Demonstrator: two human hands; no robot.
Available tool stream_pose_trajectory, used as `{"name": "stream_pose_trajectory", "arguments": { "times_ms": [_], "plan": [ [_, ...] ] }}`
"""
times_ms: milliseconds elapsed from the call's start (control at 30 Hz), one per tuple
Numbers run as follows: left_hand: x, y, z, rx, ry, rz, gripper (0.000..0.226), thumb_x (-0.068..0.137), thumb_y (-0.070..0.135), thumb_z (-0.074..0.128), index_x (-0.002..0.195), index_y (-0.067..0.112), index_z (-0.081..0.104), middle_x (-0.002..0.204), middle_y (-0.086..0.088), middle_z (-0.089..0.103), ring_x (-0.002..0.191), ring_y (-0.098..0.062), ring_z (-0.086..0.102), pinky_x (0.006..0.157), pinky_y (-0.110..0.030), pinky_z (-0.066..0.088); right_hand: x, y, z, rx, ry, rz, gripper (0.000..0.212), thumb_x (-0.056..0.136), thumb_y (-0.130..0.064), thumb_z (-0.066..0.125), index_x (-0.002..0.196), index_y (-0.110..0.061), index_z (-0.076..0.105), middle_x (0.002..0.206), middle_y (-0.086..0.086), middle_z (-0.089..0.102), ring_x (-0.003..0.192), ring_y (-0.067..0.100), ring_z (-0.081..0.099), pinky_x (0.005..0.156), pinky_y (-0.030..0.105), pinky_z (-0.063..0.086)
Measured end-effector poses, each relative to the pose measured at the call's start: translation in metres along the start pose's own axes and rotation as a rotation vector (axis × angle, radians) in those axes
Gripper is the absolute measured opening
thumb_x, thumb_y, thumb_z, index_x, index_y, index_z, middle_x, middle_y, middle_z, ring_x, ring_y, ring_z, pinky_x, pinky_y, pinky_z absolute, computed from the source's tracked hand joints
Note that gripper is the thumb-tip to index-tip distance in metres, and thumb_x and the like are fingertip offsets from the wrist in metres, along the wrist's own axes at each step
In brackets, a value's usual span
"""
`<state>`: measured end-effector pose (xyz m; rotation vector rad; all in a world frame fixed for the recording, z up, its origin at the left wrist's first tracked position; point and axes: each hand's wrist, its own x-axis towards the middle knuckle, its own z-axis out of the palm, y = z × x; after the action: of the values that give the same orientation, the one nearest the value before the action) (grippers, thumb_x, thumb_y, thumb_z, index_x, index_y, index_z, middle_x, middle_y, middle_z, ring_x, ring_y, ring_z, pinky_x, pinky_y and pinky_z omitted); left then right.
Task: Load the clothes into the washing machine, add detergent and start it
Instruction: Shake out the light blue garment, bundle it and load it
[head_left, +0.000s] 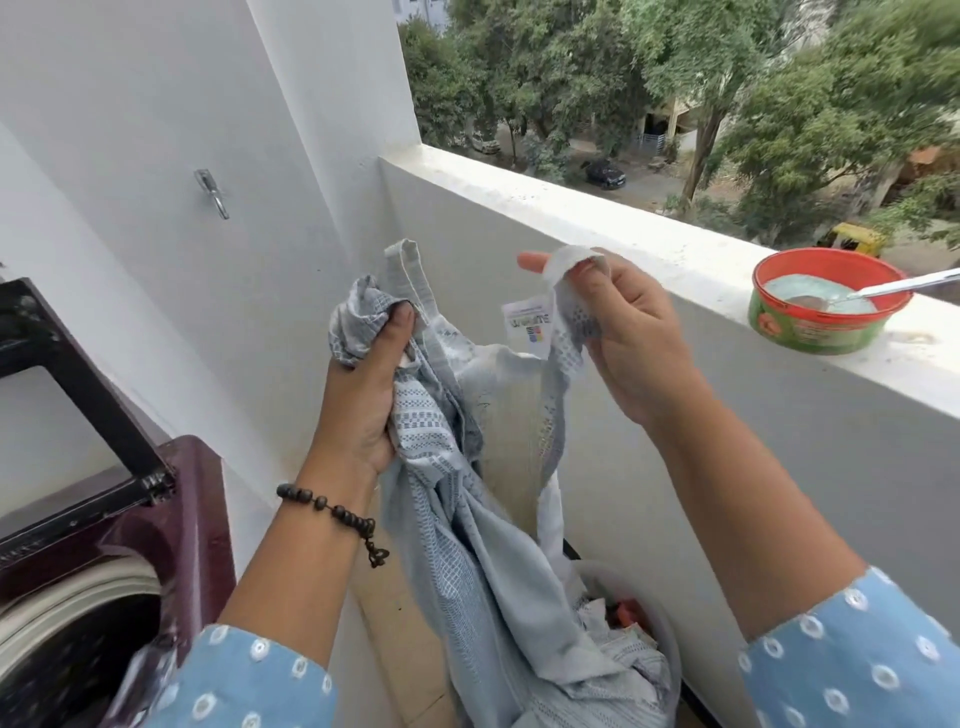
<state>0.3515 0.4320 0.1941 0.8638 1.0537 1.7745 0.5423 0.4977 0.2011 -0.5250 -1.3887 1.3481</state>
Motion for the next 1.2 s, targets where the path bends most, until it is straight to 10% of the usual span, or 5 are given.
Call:
{"name": "stream_pose_trajectory", "arguments": {
  "times_ms": [233,400,533,800,1200],
  "plan": [
    [-0.008,0.001,0.022,-0.055,-0.189,-0.047,0.051,0.075,0.033,0.080,0.118,0.010,0.066,0.113,-0.020,0.071,0.106,-0.035,0.068,0.089,-0.045,0.056,0.000,0.005,0.051,-0.497,-0.261,-0.018,0.030,0.102,-0.042,0.040,0.126,-0.042,0.058,0.165,-0.004,0.002,0.148,0.011,-0.019,0.120,0.047,-0.006],
    [-0.001,0.006,0.020,-0.050,0.029,-0.028,0.057,0.078,0.038,0.081,0.121,0.004,0.065,0.103,-0.022,0.061,0.091,-0.034,0.061,0.086,-0.053,0.053,-0.032,0.030,0.033,-0.286,-0.409,0.107,0.108,0.081,-0.038,0.077,0.154,-0.039,-0.003,0.149,-0.039,0.018,0.132,-0.027,0.019,0.110,0.010,0.025],
    [0.005,0.012,0.026,-0.163,-0.020,-0.196,0.059,0.063,0.056,0.085,0.089,0.009,0.060,0.081,-0.011,0.052,0.077,-0.030,0.054,0.082,-0.048,0.047,-0.060,0.094,0.043,-0.453,-0.354,0.128,0.140,0.058,-0.044,0.091,0.153,-0.036,-0.011,0.159,-0.024,0.013,0.148,0.000,0.014,0.122,0.038,0.021],
    [0.002,0.021,0.026,-0.309,-0.017,-0.117,0.037,0.082,0.047,0.068,0.058,0.019,0.062,0.054,0.003,0.055,0.049,-0.011,0.058,0.053,-0.023,0.052,-0.051,0.111,0.030,-0.089,-0.139,0.345,0.022,0.067,0.000,0.073,0.085,-0.013,0.073,0.082,-0.002,0.072,0.078,0.012,0.066,0.071,0.027,0.052],
    [-0.014,0.043,-0.078,0.438,0.213,0.040,0.103,0.071,0.050,0.083,0.149,0.040,0.015,0.153,-0.004,0.037,0.139,-0.011,0.038,0.115,-0.046,0.031,0.002,0.023,-0.025,-0.816,-0.242,0.388,0.037,0.049,-0.031,0.064,0.066,0.001,0.056,0.059,0.004,0.057,0.056,0.017,0.053,0.057,0.032,0.042]
  ]
}}
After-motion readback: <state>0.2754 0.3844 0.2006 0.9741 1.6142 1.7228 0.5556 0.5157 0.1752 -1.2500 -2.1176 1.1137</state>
